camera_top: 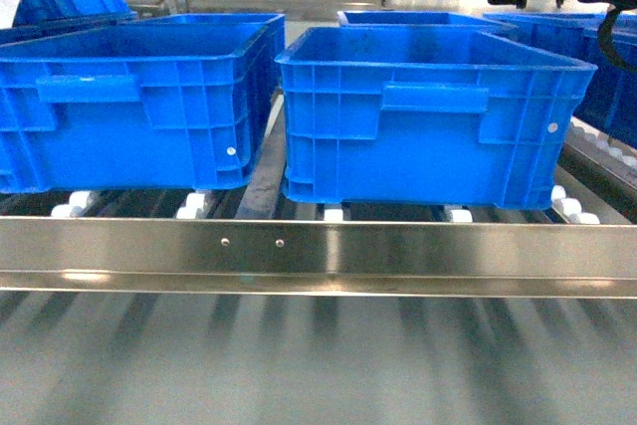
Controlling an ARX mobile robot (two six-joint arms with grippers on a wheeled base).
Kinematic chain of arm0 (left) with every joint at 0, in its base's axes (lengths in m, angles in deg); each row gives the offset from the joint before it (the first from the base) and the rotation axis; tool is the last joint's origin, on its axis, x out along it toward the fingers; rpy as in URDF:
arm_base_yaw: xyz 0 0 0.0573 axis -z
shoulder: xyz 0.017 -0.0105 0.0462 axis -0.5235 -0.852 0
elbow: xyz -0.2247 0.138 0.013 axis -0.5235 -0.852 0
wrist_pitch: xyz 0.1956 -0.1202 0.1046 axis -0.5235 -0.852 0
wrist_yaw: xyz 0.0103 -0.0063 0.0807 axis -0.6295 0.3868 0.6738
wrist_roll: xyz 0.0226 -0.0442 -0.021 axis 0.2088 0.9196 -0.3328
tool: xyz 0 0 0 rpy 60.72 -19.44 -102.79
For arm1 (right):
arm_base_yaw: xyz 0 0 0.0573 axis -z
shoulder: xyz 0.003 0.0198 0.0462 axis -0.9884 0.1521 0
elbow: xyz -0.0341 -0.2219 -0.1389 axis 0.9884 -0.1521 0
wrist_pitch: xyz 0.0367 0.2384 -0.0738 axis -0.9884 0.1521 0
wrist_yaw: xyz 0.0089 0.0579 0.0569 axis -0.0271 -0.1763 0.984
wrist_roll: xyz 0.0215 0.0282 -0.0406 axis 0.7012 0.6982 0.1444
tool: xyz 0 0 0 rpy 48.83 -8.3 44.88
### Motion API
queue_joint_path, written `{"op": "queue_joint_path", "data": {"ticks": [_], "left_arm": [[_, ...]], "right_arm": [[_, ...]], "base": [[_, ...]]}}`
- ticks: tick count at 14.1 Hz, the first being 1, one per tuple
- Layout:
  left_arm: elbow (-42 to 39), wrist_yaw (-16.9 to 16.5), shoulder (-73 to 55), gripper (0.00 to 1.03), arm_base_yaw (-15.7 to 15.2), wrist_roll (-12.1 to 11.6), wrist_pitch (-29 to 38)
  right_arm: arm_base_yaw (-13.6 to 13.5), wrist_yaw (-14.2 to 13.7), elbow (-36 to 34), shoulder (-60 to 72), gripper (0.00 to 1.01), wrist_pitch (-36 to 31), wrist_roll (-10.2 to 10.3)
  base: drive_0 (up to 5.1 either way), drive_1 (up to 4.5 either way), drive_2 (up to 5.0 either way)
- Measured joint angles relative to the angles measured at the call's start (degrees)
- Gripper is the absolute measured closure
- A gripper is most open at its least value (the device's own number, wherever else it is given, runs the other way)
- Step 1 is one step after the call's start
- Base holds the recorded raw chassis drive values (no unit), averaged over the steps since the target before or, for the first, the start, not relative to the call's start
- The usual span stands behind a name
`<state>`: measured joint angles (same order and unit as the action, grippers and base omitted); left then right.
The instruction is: Sort blue parts and orange caps into right shelf containers
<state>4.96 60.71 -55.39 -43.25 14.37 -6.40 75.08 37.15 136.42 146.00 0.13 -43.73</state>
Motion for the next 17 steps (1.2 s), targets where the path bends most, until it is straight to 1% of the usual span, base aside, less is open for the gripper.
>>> {"op": "queue_joint_path", "data": {"ticks": [1,2,3,4,5,6,7,8,9,10,11,14,16,17], "left_arm": [[0.0,0.0,0.0,0.58,0.0,0.0,0.0],[0.0,0.0,0.0,0.58,0.0,0.0,0.0],[0.0,0.0,0.0,0.58,0.0,0.0,0.0],[0.0,0.0,0.0,0.58,0.0,0.0,0.0],[0.0,0.0,0.0,0.58,0.0,0.0,0.0],[0.0,0.0,0.0,0.58,0.0,0.0,0.0],[0.0,0.0,0.0,0.58,0.0,0.0,0.0],[0.0,0.0,0.0,0.58,0.0,0.0,0.1],[0.2,0.7,0.0,0.58,0.1,-0.3,-1.3],[2.0,3.8,-0.4,0.58,0.9,-1.9,-6.5],[5.7,3.8,-4.0,0.58,1.3,-3.8,-6.3],[18.6,0.4,-16.3,0.58,2.3,-6.1,-0.6],[29.0,-2.3,-27.6,0.58,3.1,-5.7,0.3],[35.5,-2.5,-33.9,0.58,4.1,-5.4,1.3]], "right_arm": [[0.6,1.4,-10.6,-10.0,0.04,-5.0,0.7],[1.1,1.7,-15.3,-14.9,0.03,-6.1,0.8],[1.4,1.9,-20.5,-18.9,0.03,-7.7,0.5],[1.8,2.0,-24.7,-20.5,0.03,-6.5,0.3],[1.7,2.2,-29.7,-21.3,0.03,-6.2,-0.2],[1.7,2.2,-34.6,-23.6,0.03,-3.4,-1.6],[1.7,2.3,-37.5,-26.2,0.03,-2.4,-2.3],[1.7,2.4,-37.3,-26.9,0.03,-3.3,-2.8],[1.7,2.4,-37.0,-27.0,0.03,-3.2,-3.0],[1.7,2.4,-37.0,-27.0,0.03,-2.9,-3.1],[1.7,2.4,-37.0,-27.0,0.03,-3.0,-3.1],[1.7,2.4,-37.0,-27.0,0.03,-3.0,-3.2],[1.7,2.5,-37.0,-27.0,0.03,-2.9,-3.2],[1.7,2.4,-37.0,-27.0,0.03,-2.9,-3.2]], "base": [[0.0,0.0,0.0],[0.0,0.0,0.0],[0.0,0.0,0.0],[0.0,0.0,0.0],[0.0,0.0,0.0],[0.0,0.0,0.0],[0.0,0.0,0.0],[0.0,0.0,0.0],[0.0,0.0,0.0],[0.0,0.0,0.0],[0.0,0.0,0.0],[0.0,0.0,0.0],[0.0,0.0,0.0],[0.0,0.0,0.0]]}}
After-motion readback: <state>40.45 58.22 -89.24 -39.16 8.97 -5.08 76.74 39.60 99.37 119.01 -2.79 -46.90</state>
